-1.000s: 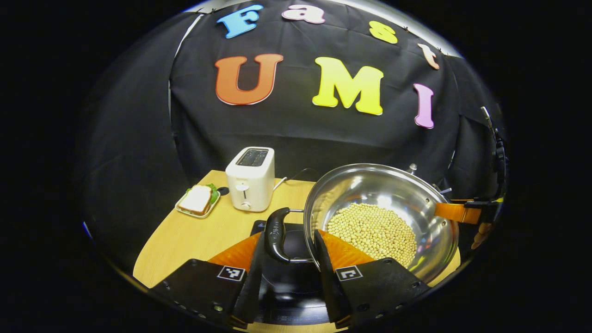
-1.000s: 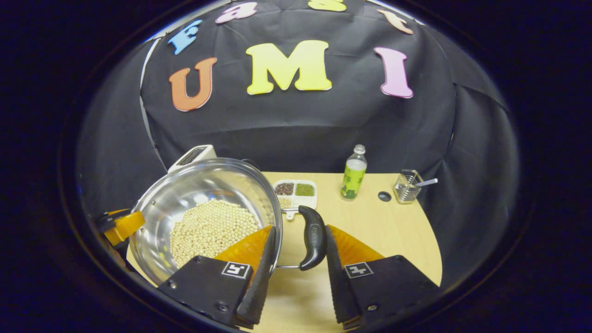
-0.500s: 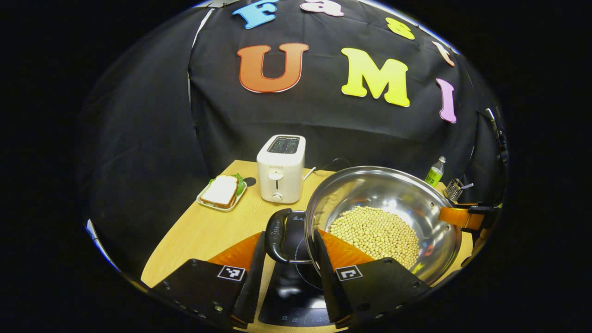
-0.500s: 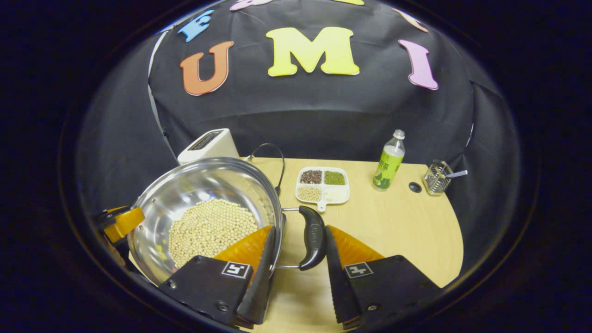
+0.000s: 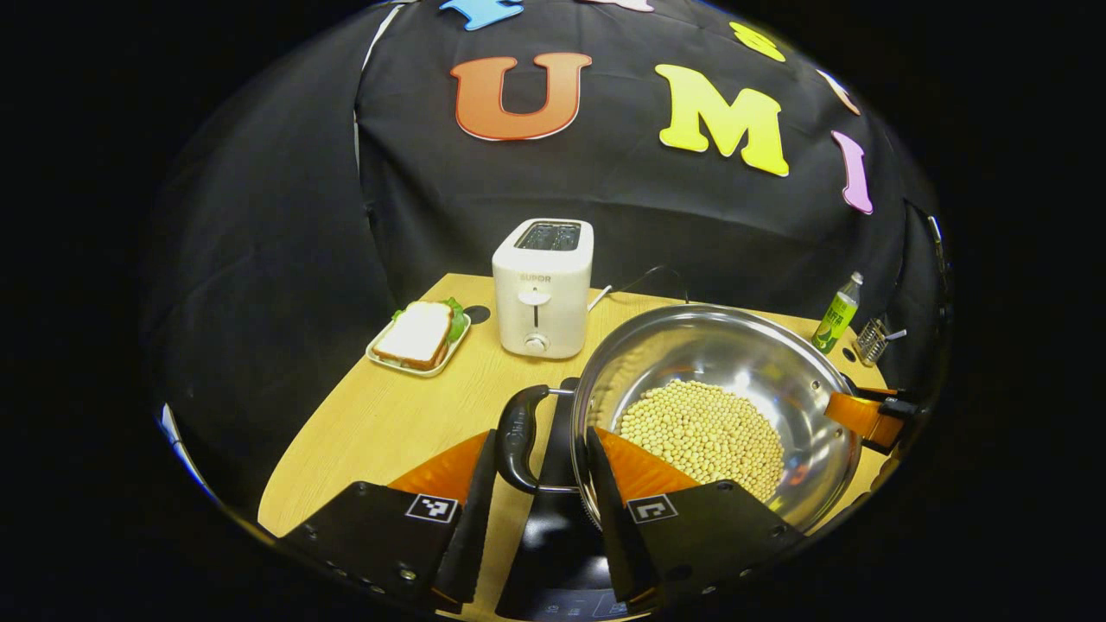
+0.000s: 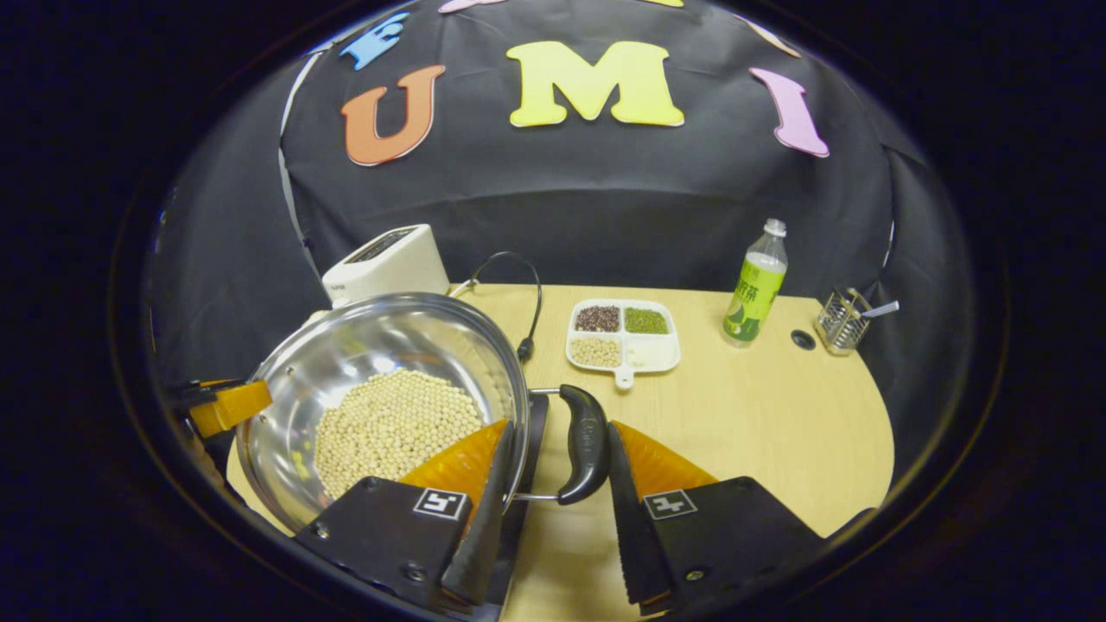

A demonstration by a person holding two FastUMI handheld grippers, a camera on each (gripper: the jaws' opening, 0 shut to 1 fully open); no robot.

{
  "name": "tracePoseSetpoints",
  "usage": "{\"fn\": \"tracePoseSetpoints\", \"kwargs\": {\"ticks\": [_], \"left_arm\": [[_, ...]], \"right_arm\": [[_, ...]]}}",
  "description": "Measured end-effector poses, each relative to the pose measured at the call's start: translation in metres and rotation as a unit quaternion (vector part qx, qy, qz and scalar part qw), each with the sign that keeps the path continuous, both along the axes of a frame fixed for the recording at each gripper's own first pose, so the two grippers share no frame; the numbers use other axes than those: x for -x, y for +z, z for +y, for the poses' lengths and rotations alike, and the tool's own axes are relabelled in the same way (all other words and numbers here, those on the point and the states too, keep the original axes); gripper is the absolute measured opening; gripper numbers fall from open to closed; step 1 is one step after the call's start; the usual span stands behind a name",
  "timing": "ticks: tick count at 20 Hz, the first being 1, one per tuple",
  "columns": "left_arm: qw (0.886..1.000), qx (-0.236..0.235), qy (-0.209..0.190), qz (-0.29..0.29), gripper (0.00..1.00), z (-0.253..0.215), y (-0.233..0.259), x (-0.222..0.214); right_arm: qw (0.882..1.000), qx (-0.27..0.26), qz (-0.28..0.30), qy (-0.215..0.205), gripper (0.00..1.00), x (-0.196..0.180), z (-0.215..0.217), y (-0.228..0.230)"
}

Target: First push the handle of the pot to place it horizontally, then grasp the pot with both hands and set it on the induction cooktop.

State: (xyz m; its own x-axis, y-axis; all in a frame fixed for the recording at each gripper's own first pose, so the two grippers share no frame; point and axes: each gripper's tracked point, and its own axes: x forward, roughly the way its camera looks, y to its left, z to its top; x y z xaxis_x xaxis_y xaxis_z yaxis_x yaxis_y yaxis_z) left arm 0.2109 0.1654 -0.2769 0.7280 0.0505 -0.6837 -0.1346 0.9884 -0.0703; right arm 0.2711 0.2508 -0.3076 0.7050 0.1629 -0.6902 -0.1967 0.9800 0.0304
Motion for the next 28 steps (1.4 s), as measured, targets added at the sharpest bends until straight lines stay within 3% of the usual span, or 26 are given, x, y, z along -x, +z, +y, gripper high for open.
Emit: {"fn": "tracePoseSetpoints", "kwargs": {"ticks": [5,10,14,22,23,24,25,26,28], "left_arm": [[1.0,-0.005,-0.001,0.007,0.56,0.001,-0.01,-0.005],[0.999,0.034,0.006,0.03,0.56,-0.003,-0.02,0.0],[0.998,0.059,0.009,0.018,0.58,-0.003,-0.02,-0.003],[0.998,0.057,0.013,-0.011,0.58,0.001,-0.004,-0.009],[0.998,0.057,0.015,-0.017,0.45,0.002,-0.002,-0.01],[0.998,0.058,0.015,-0.023,0.65,0.002,0.001,-0.009],[0.998,0.057,0.017,-0.025,0.59,0.002,0.003,-0.007],[0.998,0.051,0.021,-0.029,0.77,0.004,0.004,-0.005],[0.998,0.042,0.03,-0.036,0.84,0.009,0.011,0.002]], "right_arm": [[0.999,-0.026,0.018,-0.012,0.6,0.009,0.003,-0.018],[0.998,-0.052,0.02,-0.001,0.6,0.013,0.008,-0.017],[0.998,-0.051,0.022,0.003,0.64,0.018,0.007,-0.016],[0.997,-0.076,0.016,-0.009,0.72,0.029,0.005,-0.013],[0.997,-0.074,0.009,-0.01,0.72,0.03,0.004,-0.01],[0.998,-0.066,-0.001,-0.014,0.71,0.031,0.0,-0.008],[0.998,-0.061,-0.002,-0.015,0.75,0.038,-0.003,-0.007],[0.998,-0.063,-0.005,-0.016,0.8,0.045,-0.004,-0.006],[0.998,-0.063,-0.02,-0.012,0.89,0.058,-0.007,0.004]]}}
